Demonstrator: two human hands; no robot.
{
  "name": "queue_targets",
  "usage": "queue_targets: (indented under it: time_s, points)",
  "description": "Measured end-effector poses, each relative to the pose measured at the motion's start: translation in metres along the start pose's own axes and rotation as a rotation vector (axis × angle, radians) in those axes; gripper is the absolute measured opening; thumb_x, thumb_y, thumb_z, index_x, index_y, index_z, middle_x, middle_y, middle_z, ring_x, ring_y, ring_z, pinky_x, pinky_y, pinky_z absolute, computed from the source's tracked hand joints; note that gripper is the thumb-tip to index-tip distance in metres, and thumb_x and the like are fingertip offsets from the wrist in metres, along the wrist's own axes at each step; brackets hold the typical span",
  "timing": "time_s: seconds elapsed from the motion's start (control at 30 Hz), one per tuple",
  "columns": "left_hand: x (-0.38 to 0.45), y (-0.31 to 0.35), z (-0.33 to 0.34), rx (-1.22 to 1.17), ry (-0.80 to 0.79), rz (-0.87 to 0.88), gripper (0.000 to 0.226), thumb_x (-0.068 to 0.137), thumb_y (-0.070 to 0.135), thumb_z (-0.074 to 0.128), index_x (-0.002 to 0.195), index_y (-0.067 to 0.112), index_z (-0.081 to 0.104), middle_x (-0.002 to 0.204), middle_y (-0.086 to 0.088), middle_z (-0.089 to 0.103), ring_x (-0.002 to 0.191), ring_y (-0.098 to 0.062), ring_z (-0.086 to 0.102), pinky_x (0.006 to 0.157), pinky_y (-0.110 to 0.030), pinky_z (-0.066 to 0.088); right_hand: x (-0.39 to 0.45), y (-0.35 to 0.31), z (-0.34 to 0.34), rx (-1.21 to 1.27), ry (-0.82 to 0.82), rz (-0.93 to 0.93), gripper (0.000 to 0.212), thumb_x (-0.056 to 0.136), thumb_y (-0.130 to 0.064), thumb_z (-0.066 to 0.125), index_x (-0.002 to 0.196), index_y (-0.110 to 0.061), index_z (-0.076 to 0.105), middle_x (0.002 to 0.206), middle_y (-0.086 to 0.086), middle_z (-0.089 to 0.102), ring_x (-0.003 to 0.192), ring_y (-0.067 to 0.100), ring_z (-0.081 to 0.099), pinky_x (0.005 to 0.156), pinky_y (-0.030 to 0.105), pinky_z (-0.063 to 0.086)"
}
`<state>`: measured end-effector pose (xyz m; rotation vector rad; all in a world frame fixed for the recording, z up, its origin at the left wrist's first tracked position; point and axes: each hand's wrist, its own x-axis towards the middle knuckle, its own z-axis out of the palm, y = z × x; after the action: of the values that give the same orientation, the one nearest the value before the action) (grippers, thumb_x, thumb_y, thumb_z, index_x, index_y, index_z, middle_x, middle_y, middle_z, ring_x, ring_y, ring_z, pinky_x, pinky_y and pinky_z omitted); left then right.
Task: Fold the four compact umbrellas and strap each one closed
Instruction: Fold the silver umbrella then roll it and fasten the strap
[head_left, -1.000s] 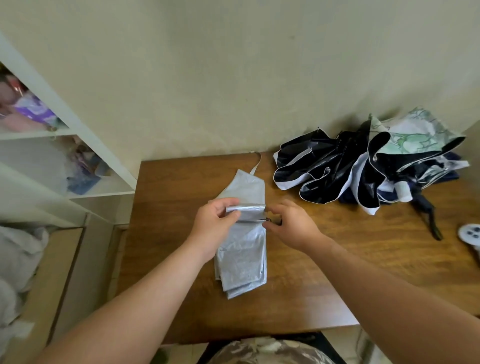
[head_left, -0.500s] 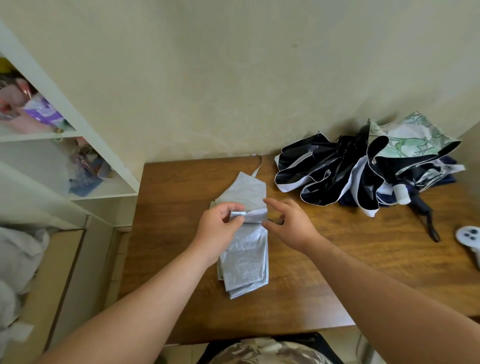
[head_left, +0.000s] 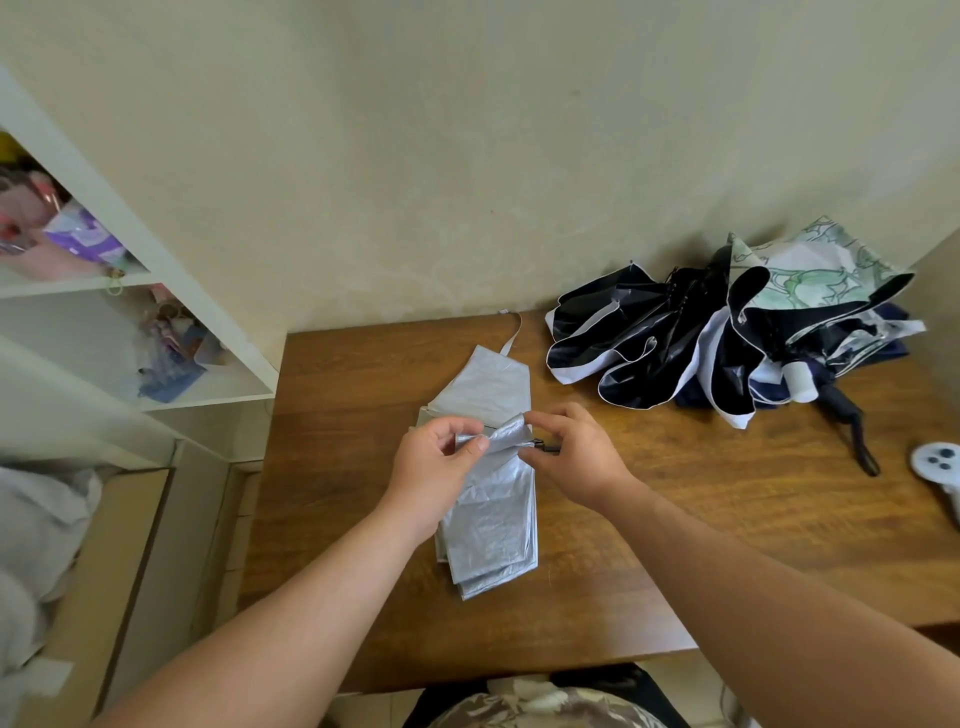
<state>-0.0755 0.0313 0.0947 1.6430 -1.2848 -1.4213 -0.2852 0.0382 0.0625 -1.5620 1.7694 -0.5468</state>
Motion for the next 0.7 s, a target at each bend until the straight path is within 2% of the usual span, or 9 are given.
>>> queue_targets:
  time_s: [0.13,0.27,0.37,0.43,0.5,0.6,0.7]
  points:
    - [-0.001,-0.001,0.000,-0.007,0.006,-0.009,0.014,0.096,0.024,0.077,0.107,0.033,0.075,0.109,0.014,0.074,0.106,-0.005,0.067,0.079,-0.019,0.054,0.002,-0.001,0.004,0.160,0.003,0.046,0.048,0.088,-0.030,0.083,0.132,-0.042,0.067,0.124,-0.014,0.052,0.100,0.003,0.057,0.093,0.027,0.054]
    - [0.000,-0.004,-0.001,-0.008,0.022,-0.020,0.014,0.096,0.024,0.077,0.107,0.033,0.075,0.109,0.013,0.074,0.106,-0.008,0.069,0.084,-0.026,0.060,0.005,-0.007,0.007,0.267,0.000,0.098,0.026,0.085,-0.025,0.087,0.101,-0.041,0.075,0.118,-0.015,0.056,0.099,0.003,0.056,0.081,0.018,0.046]
    - [0.000,-0.007,-0.003,0.014,0.030,-0.022,0.015,0.096,0.025,0.077,0.108,0.034,0.075,0.112,0.014,0.073,0.109,-0.007,0.067,0.088,-0.027,0.060,0.006,-0.009,0.008,0.301,0.050,0.134,0.015,0.083,-0.026,0.088,0.083,-0.034,0.075,0.105,-0.015,0.063,0.092,0.004,0.059,0.078,0.025,0.050]
    - [0.000,-0.008,-0.004,0.031,0.039,-0.025,0.016,0.096,0.025,0.077,0.109,0.034,0.074,0.114,0.015,0.072,0.110,-0.006,0.065,0.089,-0.027,0.059,0.008,-0.006,0.008,0.324,0.045,0.175,0.016,0.082,-0.027,0.089,0.076,-0.030,0.075,0.089,-0.012,0.069,0.083,0.007,0.065,0.077,0.036,0.059]
    - [0.000,-0.009,-0.005,0.037,0.057,-0.028,0.015,0.096,0.024,0.077,0.108,0.035,0.075,0.114,0.015,0.072,0.110,-0.006,0.065,0.090,-0.028,0.059,0.007,-0.002,0.008,0.354,0.027,0.214,0.018,0.078,-0.030,0.092,0.074,-0.029,0.074,0.078,-0.006,0.072,0.072,0.011,0.065,0.077,0.044,0.061]
    - [0.000,-0.011,-0.006,0.043,0.062,-0.028,0.015,0.097,0.023,0.077,0.107,0.034,0.075,0.111,0.015,0.072,0.108,-0.005,0.066,0.087,-0.026,0.057,0.004,0.002,0.007,0.366,0.019,0.232,0.022,0.074,-0.035,0.094,0.076,-0.029,0.073,0.076,-0.001,0.074,0.067,0.013,0.063,0.076,0.047,0.061]
    - [0.000,-0.013,-0.007,0.049,0.051,-0.022,0.016,0.096,0.024,0.077,0.107,0.035,0.074,0.113,0.014,0.072,0.109,-0.007,0.067,0.092,-0.031,0.060,0.001,0.000,0.007,0.351,0.039,0.224,0.023,0.074,-0.032,0.094,0.074,-0.029,0.072,0.077,-0.002,0.075,0.071,0.017,0.067,0.076,0.047,0.063]
